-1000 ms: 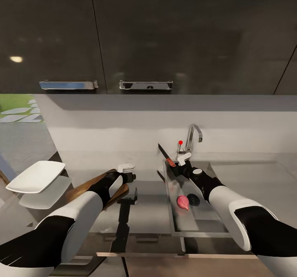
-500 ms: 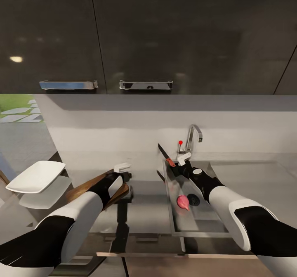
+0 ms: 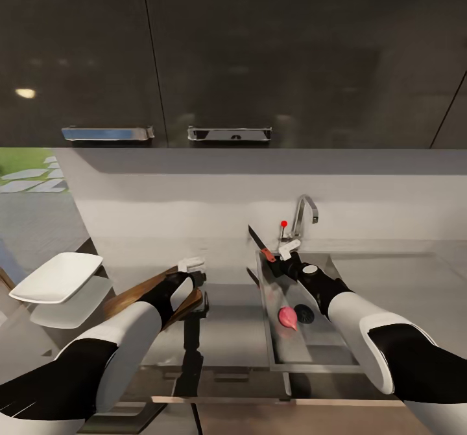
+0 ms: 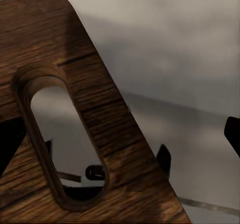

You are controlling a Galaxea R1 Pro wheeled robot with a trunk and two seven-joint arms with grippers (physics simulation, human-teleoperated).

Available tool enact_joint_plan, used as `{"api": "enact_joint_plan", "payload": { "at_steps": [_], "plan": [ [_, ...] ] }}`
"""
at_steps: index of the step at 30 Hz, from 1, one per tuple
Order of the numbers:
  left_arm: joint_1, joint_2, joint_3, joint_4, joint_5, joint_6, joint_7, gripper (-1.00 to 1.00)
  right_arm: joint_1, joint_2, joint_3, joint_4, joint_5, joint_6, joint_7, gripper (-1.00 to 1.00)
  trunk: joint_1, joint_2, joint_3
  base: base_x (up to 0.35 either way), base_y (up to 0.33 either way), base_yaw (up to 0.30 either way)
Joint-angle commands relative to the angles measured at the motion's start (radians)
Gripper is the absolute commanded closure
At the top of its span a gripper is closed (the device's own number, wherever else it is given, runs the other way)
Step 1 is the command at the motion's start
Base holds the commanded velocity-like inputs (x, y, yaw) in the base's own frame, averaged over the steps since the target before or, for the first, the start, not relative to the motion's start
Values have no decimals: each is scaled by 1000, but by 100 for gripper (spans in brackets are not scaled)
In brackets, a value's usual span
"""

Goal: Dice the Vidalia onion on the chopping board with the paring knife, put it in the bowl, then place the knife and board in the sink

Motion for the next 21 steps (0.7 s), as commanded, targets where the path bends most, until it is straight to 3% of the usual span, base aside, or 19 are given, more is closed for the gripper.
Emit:
{"api": "enact_joint_plan", "payload": {
  "at_steps": [1, 21],
  "plan": [
    [0, 0, -9, 1, 9, 5, 7, -100, -1, 1, 0, 1, 10, -4, 0, 100, 1, -2, -2, 0, 0, 0],
    [-1, -2, -10, 9, 9, 5, 7, -100, -1, 1, -1, 1, 11, -4, 0, 100, 1, -2, -22, 0, 0, 0]
  ]
}}
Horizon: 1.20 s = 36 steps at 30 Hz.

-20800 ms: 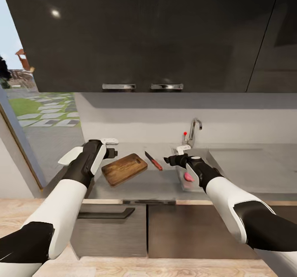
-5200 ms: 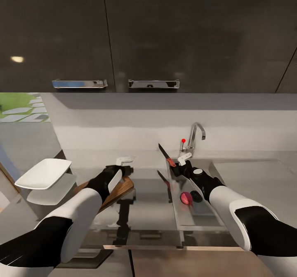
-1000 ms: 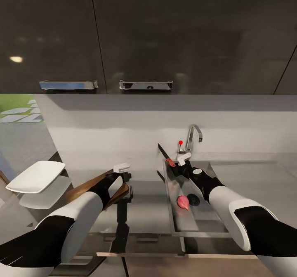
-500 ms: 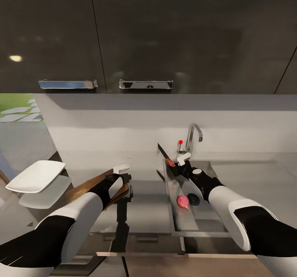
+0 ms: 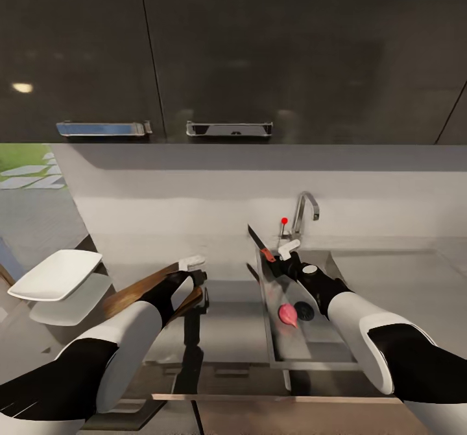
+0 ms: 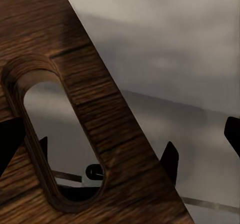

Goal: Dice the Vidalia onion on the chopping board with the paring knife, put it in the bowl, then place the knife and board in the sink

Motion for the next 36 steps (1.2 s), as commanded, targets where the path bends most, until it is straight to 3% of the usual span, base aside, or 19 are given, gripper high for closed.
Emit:
{"api": "enact_joint_plan", "payload": {
  "at_steps": [1, 11, 36],
  "plan": [
    [0, 1, -3, 19, 14, 4, 8, -100, -1, 0, 0, 1, 10, -4, 0, 100, 1, -1, -2, 7, -9, 0],
    [0, 1, -3, 19, 14, 4, 8, -100, -1, 0, 0, 1, 10, -4, 0, 100, 1, -1, -3, 105, -117, 0],
    [0, 3, 0, 21, 14, 5, 8, -100, -1, 0, 0, 2, 10, -4, 0, 100, 1, -1, -3, 3, -3, 0]
  ]
}}
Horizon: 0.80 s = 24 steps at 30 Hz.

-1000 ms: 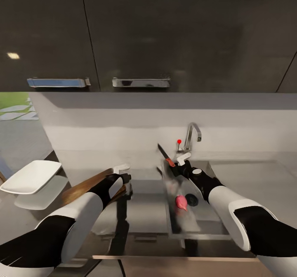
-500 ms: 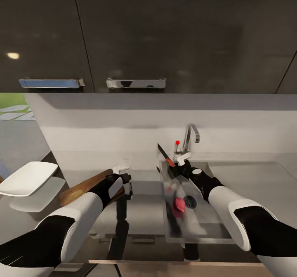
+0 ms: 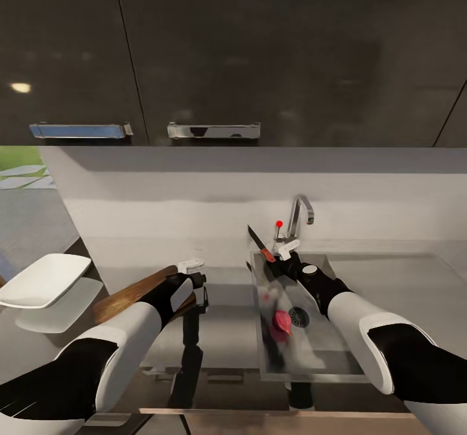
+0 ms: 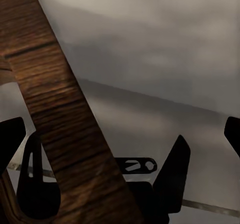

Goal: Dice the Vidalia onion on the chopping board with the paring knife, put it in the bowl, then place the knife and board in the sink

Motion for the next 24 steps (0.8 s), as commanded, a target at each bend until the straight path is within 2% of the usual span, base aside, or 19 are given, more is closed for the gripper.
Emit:
{"api": "enact_joint_plan", "payload": {
  "at_steps": [1, 8, 9, 24],
  "plan": [
    [-1, 0, -9, -2, 9, 5, 7, -100, -1, 0, 0, 1, 10, -4, 0, 100, 1, -2, -2, 0, 0, 0],
    [-1, 0, -9, -1, 9, 4, 7, -100, -1, 0, 0, 1, 10, -4, 0, 100, 1, -2, -2, 0, 0, 0],
    [-1, 0, -8, -1, 9, 4, 7, 100, -1, 0, 0, 1, 10, -4, 0, 100, 1, -2, -2, 0, 0, 0],
    [-1, 2, -8, -2, 9, 5, 8, 100, -1, 0, 0, 1, 10, -4, 0, 100, 1, -2, -2, 0, 0, 0]
  ]
}}
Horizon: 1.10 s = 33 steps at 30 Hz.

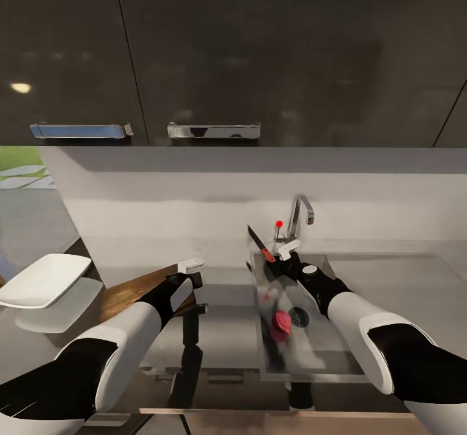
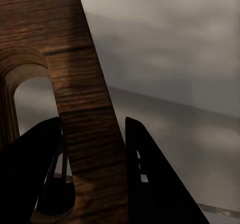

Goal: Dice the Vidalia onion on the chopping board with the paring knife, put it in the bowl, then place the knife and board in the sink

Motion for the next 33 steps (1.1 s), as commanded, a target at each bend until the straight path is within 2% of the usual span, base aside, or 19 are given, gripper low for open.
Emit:
{"api": "enact_joint_plan", "payload": {
  "at_steps": [1, 33],
  "plan": [
    [0, 1, -7, -1, 8, 6, 8, 100, -1, 0, 0, 1, 10, -4, 0, 100, 1, -2, -2, 0, 0, 0],
    [0, 1, -8, -1, 8, 9, 14, 100, -1, 1, 0, 1, 10, -9, 3, 100, 1, -2, -2, 0, 0, 0]
  ]
}}
